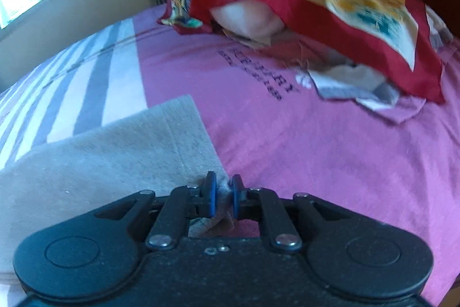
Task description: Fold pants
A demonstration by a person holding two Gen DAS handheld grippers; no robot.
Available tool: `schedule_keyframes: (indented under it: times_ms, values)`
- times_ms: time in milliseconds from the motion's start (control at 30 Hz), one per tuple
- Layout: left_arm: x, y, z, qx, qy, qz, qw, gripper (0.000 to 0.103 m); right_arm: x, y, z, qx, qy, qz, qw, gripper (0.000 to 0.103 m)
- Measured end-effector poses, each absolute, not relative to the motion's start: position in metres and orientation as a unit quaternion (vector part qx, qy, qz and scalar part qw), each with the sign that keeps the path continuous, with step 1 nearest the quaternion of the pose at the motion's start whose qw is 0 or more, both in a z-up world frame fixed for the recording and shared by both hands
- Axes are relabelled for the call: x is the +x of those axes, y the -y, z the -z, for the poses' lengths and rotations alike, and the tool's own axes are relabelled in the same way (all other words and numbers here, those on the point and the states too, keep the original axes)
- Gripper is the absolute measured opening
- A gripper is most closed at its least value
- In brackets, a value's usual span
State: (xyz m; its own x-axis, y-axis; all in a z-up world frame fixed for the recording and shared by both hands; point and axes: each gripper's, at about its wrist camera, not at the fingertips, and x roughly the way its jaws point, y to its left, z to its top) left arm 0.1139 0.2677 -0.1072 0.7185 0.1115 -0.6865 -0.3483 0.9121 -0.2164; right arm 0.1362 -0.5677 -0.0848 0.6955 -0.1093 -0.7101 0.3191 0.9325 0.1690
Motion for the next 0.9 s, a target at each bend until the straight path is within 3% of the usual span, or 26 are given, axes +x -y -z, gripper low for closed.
schedule_keyframes:
  times_ms: [167, 300, 467, 567, 600, 667, 833, 900]
  values:
    - [0.116, -0.268, 0.103, -0.17, -0.357, -0.13, 0.909, 0.078, 0.141, 0.561, 0.073, 0.105, -0.378, 0.15, 0.907, 0.024]
    - [0.102, -0.267, 0.085, -0.183, -0.334, -0.152, 0.912, 0.078, 0.123, 0.554, 0.049, 0.123, -0.337, 0.126, 0.925, 0.025]
    - [0.082, -0.275, 0.073, -0.227, -0.297, -0.166, 0.913, 0.083, 0.122, 0.49, 0.024, 0.057, -0.323, -0.007, 0.945, 0.026]
    - [0.08, -0.279, 0.072, -0.239, -0.293, -0.181, 0.908, 0.082, 0.14, 0.432, 0.016, 0.019, -0.318, -0.077, 0.945, 0.032]
    - [0.08, -0.28, 0.069, -0.248, -0.29, -0.176, 0.907, 0.067, 0.147, 0.412, 0.015, 0.015, -0.317, -0.101, 0.943, 0.031]
    - [0.084, -0.271, 0.055, -0.253, -0.27, -0.143, 0.918, 0.054, 0.16, 0.374, 0.012, 0.012, -0.311, -0.14, 0.94, 0.031]
    - [0.141, -0.218, 0.028, -0.131, -0.274, -0.089, 0.949, 0.056, 0.185, 0.287, 0.015, 0.003, -0.317, -0.202, 0.927, 0.031]
    - [0.166, -0.2, 0.031, -0.098, -0.286, -0.071, 0.951, 0.068, 0.193, 0.249, 0.015, -0.003, -0.32, -0.229, 0.919, 0.032]
